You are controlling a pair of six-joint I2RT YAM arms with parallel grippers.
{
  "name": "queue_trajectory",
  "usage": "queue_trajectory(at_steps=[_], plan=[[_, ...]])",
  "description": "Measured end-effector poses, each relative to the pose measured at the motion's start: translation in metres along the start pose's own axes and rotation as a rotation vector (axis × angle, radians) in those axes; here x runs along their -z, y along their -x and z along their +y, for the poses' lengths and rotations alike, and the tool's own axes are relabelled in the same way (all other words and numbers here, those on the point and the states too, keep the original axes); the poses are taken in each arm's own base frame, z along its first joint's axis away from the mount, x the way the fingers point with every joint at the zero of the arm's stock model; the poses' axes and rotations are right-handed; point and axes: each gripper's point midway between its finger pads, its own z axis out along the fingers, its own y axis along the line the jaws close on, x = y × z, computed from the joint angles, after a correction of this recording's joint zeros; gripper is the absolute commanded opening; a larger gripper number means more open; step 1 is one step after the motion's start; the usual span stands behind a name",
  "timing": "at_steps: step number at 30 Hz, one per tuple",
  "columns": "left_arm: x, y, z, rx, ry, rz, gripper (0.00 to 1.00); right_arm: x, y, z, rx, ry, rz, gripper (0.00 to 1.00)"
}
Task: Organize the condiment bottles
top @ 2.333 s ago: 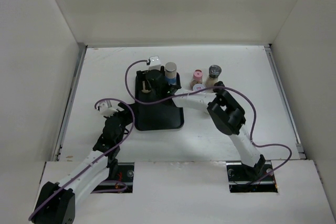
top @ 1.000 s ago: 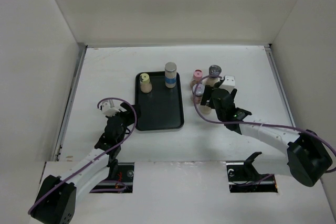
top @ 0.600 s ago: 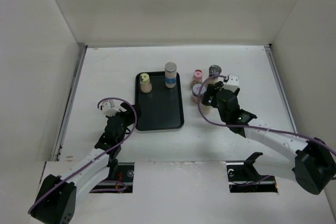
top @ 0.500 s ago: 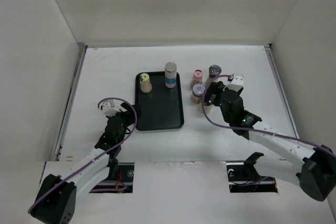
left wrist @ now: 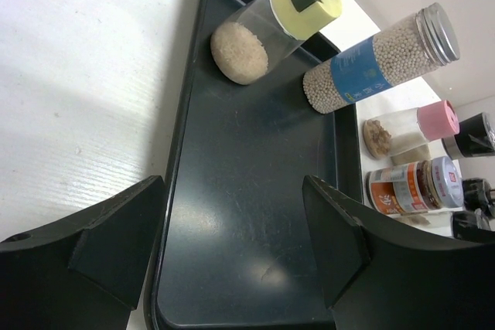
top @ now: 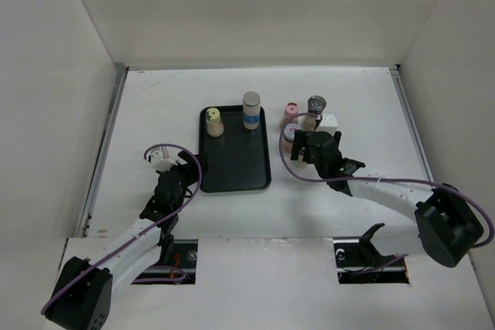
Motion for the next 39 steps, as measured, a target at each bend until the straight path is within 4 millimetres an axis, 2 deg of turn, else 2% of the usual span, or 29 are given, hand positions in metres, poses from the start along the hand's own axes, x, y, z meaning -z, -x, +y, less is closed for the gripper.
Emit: queue_trajectory(at_steps=[6, 10, 13, 16, 19, 24, 27, 29, 34, 36, 39], plan=[[0.0, 0.0, 0.0, 0.0, 0.0, 0.0, 0.71, -0.015, -0.008, 0.003, 0.042, -0.018, 0.02, 0.92], [0.0, 0.0, 0.0, 0.0, 0.0, 0.0, 0.71, -0.025, -0.012, 0.001, 0.075, -0.047, 0.025, 0.72], [0.0, 0.0, 0.0, 0.0, 0.0, 0.001, 0.71, -0.024, -0.011, 0.0, 0.086, -0.062, 0.019, 0.63], [0.0, 0.0, 0.0, 0.0, -0.001, 0.001, 0.71, -0.015, -0.006, 0.002, 0.098, -0.061, 0.002, 0.61], [0.0, -0.001, 0.0, -0.002, 0.001, 0.004, 0.71, 0.007, 0.008, 0.014, 0.093, -0.019, -0.04, 0.59], [0.0, -0.001, 0.0, -0.001, 0.0, 0.003, 0.71, 0.044, 0.035, 0.049, 0.069, 0.1, -0.113, 0.59], [0.0, -0.001, 0.0, -0.001, 0.0, 0.003, 0.71, 0.046, 0.04, 0.079, 0.076, 0.163, -0.109, 0.6], [0.0, 0.0, -0.001, 0.0, -0.003, 0.001, 0.71, 0.035, 0.04, 0.104, 0.087, 0.198, -0.097, 0.6], [0.0, 0.001, -0.002, 0.002, -0.007, -0.003, 0.71, -0.012, 0.024, 0.159, 0.155, 0.238, -0.054, 0.61], [0.0, 0.002, -0.003, 0.004, -0.011, -0.008, 0.71, -0.031, 0.014, 0.175, 0.18, 0.245, -0.04, 0.62], [0.001, 0.003, -0.004, 0.006, -0.016, -0.012, 0.71, -0.054, -0.001, 0.185, 0.21, 0.241, -0.015, 0.64]])
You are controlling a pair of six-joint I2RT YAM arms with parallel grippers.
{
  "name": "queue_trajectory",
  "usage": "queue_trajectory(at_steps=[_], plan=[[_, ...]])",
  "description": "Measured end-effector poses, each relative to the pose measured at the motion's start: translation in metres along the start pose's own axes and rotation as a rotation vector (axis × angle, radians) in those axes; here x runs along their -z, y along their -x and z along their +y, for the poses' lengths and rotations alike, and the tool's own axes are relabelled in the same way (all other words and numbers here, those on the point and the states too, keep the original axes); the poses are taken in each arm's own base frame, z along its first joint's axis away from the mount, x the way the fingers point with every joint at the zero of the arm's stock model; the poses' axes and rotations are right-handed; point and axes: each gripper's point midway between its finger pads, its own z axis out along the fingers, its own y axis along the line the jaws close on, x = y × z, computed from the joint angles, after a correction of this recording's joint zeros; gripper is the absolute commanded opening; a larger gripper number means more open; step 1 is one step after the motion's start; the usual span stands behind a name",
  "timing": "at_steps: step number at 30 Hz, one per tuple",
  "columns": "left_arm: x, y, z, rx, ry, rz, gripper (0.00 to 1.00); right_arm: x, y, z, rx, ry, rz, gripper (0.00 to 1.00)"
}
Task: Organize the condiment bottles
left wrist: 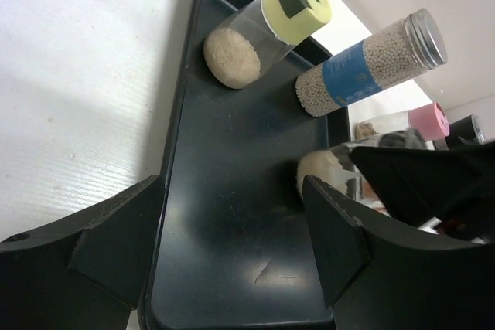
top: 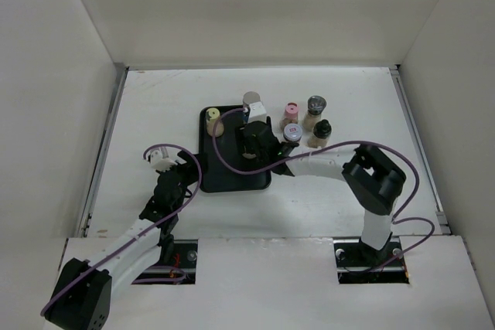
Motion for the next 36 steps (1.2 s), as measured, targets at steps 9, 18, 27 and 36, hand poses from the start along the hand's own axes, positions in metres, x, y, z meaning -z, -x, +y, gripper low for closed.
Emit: queue_trajectory(at_steps=[9, 18, 27, 36], plan=[[0.0, -0.004, 0.002, -0.005, 0.006, 0.012, 0.71, -0.028, 0.004, -0.012, -0.023, -0.034, -0.01, 0.64], [0.0, -0.003, 0.001, -0.004, 0.003, 0.01, 0.71, -0.049, 0.018, 0.023, -0.044, 0.026, -0.045, 0.67], [0.0, -0.002, 0.0, -0.003, 0.001, 0.007, 0.71, -0.054, 0.015, 0.044, -0.054, 0.064, -0.032, 0.68], [0.001, 0.0, -0.001, 0.001, -0.006, 0.0, 0.71, -0.052, 0.024, 0.092, -0.212, 0.184, -0.017, 0.79]])
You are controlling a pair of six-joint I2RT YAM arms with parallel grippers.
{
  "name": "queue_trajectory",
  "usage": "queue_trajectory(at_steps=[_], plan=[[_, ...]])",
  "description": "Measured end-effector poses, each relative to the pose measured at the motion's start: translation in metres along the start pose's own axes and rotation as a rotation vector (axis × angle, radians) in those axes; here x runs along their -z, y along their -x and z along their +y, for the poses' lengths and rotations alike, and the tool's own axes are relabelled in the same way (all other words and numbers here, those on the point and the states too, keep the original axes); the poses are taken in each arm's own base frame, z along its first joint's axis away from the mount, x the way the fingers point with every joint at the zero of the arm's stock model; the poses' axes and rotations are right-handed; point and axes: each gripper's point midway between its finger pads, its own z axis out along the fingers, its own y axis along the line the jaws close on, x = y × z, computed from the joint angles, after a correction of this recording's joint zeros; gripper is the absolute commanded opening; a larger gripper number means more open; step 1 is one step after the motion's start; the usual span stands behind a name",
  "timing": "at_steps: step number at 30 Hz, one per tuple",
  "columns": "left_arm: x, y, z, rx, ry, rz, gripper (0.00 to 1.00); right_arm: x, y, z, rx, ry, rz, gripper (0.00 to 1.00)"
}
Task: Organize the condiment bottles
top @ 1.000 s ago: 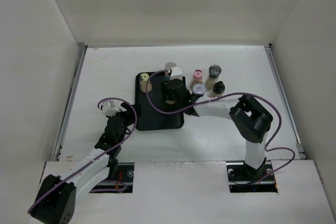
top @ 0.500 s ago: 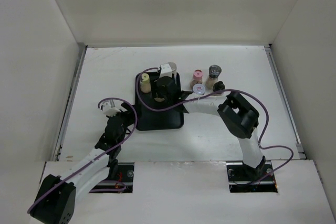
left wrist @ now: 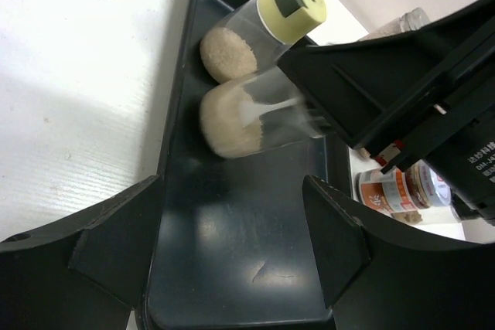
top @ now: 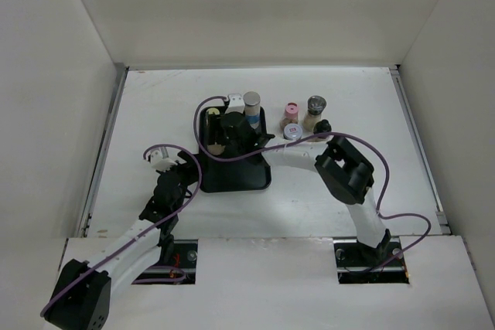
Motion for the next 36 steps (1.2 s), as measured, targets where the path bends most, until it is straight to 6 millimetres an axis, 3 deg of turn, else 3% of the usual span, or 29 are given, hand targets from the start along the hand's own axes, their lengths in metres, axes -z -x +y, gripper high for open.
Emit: queue_trajectory(at_steps=[7, 13, 19, 21, 24, 25, 27, 29, 31, 34, 36], plan=[[0.0, 0.002, -0.002, 0.004, -0.008, -0.007, 0.71, -0.002, 0.002, 0.022, -0.081, 0.049, 0.001, 0.87], [0.001, 0.003, -0.003, 0.005, -0.01, -0.009, 0.71, -0.001, 0.003, 0.024, -0.104, 0.052, 0.002, 0.92], [0.001, 0.003, -0.003, 0.004, -0.01, -0.009, 0.71, 0.028, 0.012, 0.015, -0.11, 0.054, -0.005, 0.9], [0.001, 0.002, -0.002, 0.004, -0.008, -0.008, 0.71, 0.046, 0.027, 0.011, -0.12, 0.064, -0.033, 0.84], [0.0, 0.001, -0.001, 0.002, -0.005, -0.004, 0.71, 0.077, 0.058, -0.001, -0.138, 0.079, -0.104, 0.51], [0.0, 0.001, -0.001, 0.002, -0.004, -0.004, 0.71, 0.088, 0.068, -0.009, -0.14, 0.077, -0.132, 0.41], [0.0, 0.001, -0.001, 0.001, -0.004, -0.003, 0.71, 0.112, 0.085, -0.035, -0.149, 0.047, -0.189, 0.34], [0.0, -0.001, 0.001, -0.004, 0.003, 0.004, 0.71, 0.135, 0.1, -0.071, -0.159, -0.011, -0.251, 0.37], [0.0, -0.005, 0.003, -0.012, 0.009, 0.015, 0.71, 0.156, 0.108, -0.113, -0.158, -0.104, -0.302, 0.52], [0.0, -0.005, 0.002, -0.015, 0.008, 0.017, 0.71, 0.185, 0.112, -0.18, -0.124, -0.291, -0.343, 0.84], [-0.001, -0.007, 0.003, -0.018, 0.012, 0.022, 0.71, 0.198, 0.111, -0.209, -0.09, -0.384, -0.339, 0.92]])
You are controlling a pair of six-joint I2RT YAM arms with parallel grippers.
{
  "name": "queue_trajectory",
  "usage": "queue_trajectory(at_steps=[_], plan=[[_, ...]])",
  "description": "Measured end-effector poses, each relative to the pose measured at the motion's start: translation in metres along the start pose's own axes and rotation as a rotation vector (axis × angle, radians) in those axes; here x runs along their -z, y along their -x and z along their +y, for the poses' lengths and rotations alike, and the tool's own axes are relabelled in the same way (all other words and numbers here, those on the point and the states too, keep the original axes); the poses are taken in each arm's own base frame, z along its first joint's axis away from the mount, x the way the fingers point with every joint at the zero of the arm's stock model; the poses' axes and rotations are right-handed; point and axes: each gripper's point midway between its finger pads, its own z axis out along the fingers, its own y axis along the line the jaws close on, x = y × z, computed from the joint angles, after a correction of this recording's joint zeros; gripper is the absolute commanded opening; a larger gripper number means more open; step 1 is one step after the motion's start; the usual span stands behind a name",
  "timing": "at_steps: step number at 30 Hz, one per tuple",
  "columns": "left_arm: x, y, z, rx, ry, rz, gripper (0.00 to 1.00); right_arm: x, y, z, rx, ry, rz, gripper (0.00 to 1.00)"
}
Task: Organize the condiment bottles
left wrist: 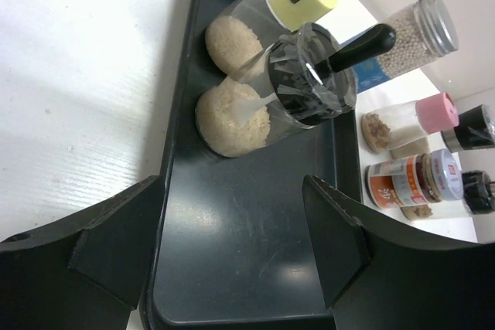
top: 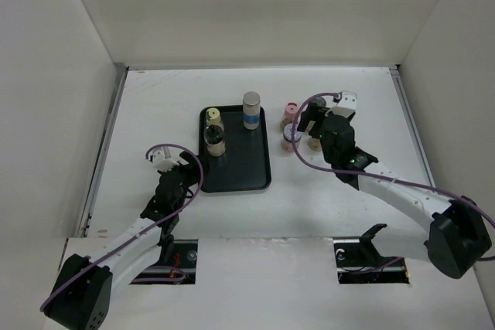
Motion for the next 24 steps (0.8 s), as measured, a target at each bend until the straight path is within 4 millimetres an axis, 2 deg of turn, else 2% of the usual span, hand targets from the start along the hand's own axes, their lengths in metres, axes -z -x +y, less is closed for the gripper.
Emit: queue_trajectory(at_steps=[2, 5, 11, 14, 18, 21, 24], plan=[[0.0, -0.002, 0.001, -0.003, 0.006, 0.006, 0.71, -0.001, -0.002, -0.023, 0.043, -0.064, 0.015, 0.96], [0.0, -0.002, 0.002, -0.003, 0.006, 0.006, 0.71, -0.006, -0.013, -0.045, 0.09, -0.127, 0.058, 0.99], [0.0, 0.0, 0.0, 0.0, 0.001, -0.001, 0.71, -0.025, -0.06, -0.078, 0.168, -0.22, 0.192, 0.99], [0.0, 0.001, 0.0, 0.002, -0.002, -0.003, 0.71, -0.032, -0.075, -0.091, 0.181, -0.248, 0.237, 0.96], [-0.001, 0.001, -0.001, 0.003, -0.004, -0.005, 0.71, -0.043, -0.081, -0.098, 0.167, -0.255, 0.257, 0.88], [-0.001, 0.001, -0.001, 0.002, -0.004, -0.004, 0.71, -0.051, -0.085, -0.098, 0.151, -0.247, 0.262, 0.7], [-0.001, 0.001, -0.001, 0.003, -0.004, -0.005, 0.71, -0.053, -0.085, -0.097, 0.139, -0.245, 0.255, 0.55]])
